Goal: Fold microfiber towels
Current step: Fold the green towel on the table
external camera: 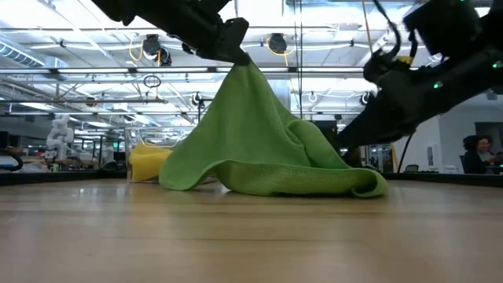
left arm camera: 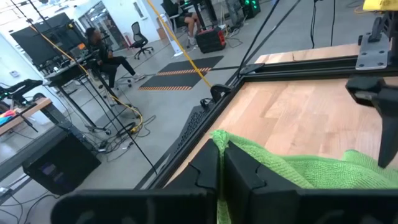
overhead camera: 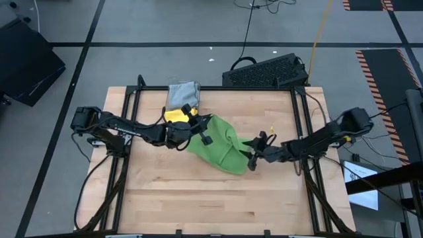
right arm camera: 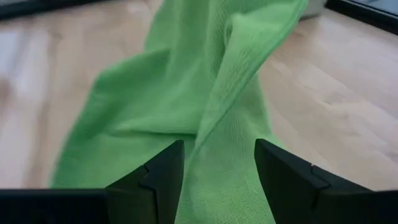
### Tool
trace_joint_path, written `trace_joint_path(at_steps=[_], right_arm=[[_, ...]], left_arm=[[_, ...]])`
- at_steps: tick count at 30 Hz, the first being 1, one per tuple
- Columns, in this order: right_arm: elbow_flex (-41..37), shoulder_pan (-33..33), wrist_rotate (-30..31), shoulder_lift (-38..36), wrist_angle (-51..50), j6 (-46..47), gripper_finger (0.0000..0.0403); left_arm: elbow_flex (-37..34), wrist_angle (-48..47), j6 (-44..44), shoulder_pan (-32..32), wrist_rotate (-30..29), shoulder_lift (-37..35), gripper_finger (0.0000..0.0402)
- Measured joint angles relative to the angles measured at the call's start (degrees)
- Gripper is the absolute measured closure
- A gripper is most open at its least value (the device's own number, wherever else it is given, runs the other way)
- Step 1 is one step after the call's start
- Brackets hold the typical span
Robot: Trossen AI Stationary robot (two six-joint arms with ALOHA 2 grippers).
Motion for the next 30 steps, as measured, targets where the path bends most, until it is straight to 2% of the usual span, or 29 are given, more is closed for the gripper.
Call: trace_joint_path(at_steps=[7,11,14,21,24,30], right_arm=[[5.47,0.0,5.02,9.12,-1.06,-1.45,0.0213],[7.28,-0.02,10.07,10.75,-9.9,0.71,0.0219],[7.44,-0.17,10.41,9.97,-17.05,2.61,0.023],[7.46,-0.36,12.15,2.94,-31.28,3.79,0.025],[7.46,-0.67,14.24,-2.58,-37.49,1.82,0.0254],[7.46,-3.75,16.28,-14.9,-50.99,-2.18,0.0258]], left_arm=[[0.0,0.0,-0.02,0.0,0.46,0.0,0.0392],[0.0,-0.02,-0.04,0.0,0.47,0.0,0.0389],[0.0,-0.07,-0.09,-0.02,1.08,0.0,0.0397],[0.0,-0.04,-0.42,-0.02,1.57,0.0,0.039],[0.0,-0.04,-0.42,-0.02,1.57,0.0,0.0397],[0.0,-0.04,-0.48,0.0,1.57,0.0,0.0388]])
